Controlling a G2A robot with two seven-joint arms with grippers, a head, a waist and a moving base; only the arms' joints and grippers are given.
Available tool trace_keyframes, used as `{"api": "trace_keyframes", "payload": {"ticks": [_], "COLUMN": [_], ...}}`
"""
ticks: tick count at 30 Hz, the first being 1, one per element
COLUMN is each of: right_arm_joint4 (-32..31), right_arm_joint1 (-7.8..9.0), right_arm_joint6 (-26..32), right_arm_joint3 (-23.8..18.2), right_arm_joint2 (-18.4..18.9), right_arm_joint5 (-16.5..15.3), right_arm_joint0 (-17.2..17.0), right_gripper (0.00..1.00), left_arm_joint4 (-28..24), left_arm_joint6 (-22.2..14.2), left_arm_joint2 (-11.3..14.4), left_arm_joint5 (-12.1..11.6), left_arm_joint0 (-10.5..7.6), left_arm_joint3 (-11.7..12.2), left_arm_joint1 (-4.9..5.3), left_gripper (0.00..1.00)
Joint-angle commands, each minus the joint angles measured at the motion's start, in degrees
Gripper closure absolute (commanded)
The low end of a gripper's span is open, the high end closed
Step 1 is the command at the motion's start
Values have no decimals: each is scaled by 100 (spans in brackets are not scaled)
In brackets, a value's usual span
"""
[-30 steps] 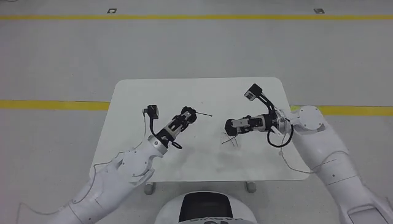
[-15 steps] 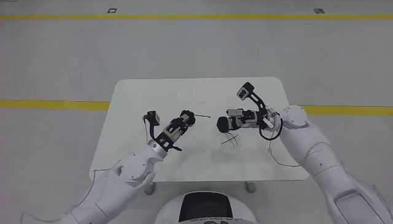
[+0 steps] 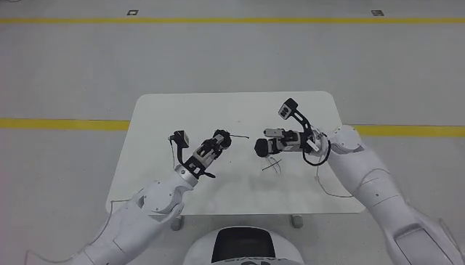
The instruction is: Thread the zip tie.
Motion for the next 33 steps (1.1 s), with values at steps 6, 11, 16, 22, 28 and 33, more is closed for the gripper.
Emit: {"api": "trace_keyframes", "payload": {"ticks": [6, 11, 16, 22, 28, 33], "right_arm_joint4": [139, 128, 128, 68, -114, -95], "right_arm_joint1": [-131, -171, -171, -176, -244, -320], "right_arm_joint6": [62, 66, 66, -237, -443, -415], "right_arm_joint3": [311, 361, 361, 135, 191, 453], "right_arm_joint2": [-182, -238, -238, -219, -340, -417], "right_arm_joint5": [-60, -102, -102, -57, -40, -102], "right_arm_joint0": [222, 308, 308, 197, 239, 357], "right_gripper": [7, 0, 0, 0, 0, 17], "left_arm_joint4": [0, 0, 0, 0, 0, 0], "left_arm_joint6": [0, 0, 0, 0, 0, 0], "left_arm_joint2": [0, 0, 0, 0, 0, 0], "left_arm_joint5": [0, 0, 0, 0, 0, 0], "left_arm_joint0": [0, 0, 0, 0, 0, 0], "left_arm_joint3": [0, 0, 0, 0, 0, 0], "left_arm_joint1": [0, 0, 0, 0, 0, 0], "left_gripper": [100, 100, 100, 100, 100, 100]}}
